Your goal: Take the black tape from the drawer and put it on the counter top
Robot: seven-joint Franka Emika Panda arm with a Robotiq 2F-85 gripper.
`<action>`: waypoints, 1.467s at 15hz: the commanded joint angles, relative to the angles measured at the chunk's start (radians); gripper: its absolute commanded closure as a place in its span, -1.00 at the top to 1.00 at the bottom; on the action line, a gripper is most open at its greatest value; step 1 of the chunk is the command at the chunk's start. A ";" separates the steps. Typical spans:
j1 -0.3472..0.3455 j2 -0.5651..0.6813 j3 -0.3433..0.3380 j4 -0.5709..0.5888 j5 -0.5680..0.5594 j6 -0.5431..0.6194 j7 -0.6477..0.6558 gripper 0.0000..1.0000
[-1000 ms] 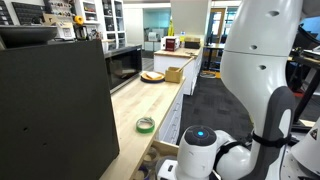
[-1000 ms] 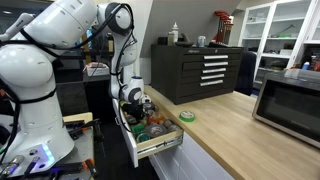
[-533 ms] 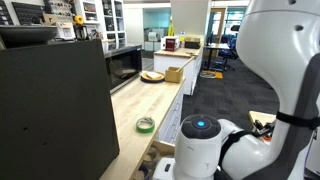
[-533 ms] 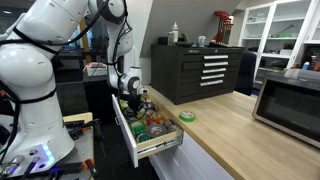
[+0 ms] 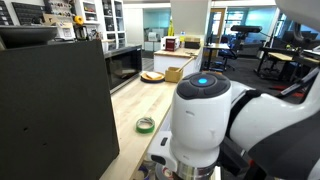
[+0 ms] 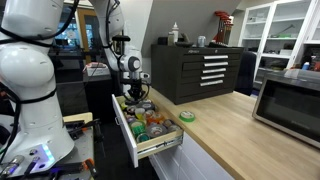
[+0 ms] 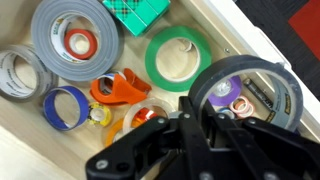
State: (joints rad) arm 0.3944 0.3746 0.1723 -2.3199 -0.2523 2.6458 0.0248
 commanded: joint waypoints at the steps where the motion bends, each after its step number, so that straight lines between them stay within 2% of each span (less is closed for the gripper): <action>1: -0.011 -0.132 -0.028 -0.062 -0.043 -0.094 0.061 -0.92; 9: -0.131 -0.219 -0.098 -0.102 -0.051 -0.081 0.097 -0.91; 12: -0.154 -0.275 -0.113 -0.096 -0.066 -0.113 0.133 -0.91; 16: -0.193 -0.301 -0.123 -0.059 -0.072 -0.137 0.156 -0.91; 22: -0.251 -0.286 -0.129 0.005 -0.026 -0.173 0.124 -0.91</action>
State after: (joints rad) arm 0.1710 0.0997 0.0400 -2.3458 -0.2929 2.5276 0.1398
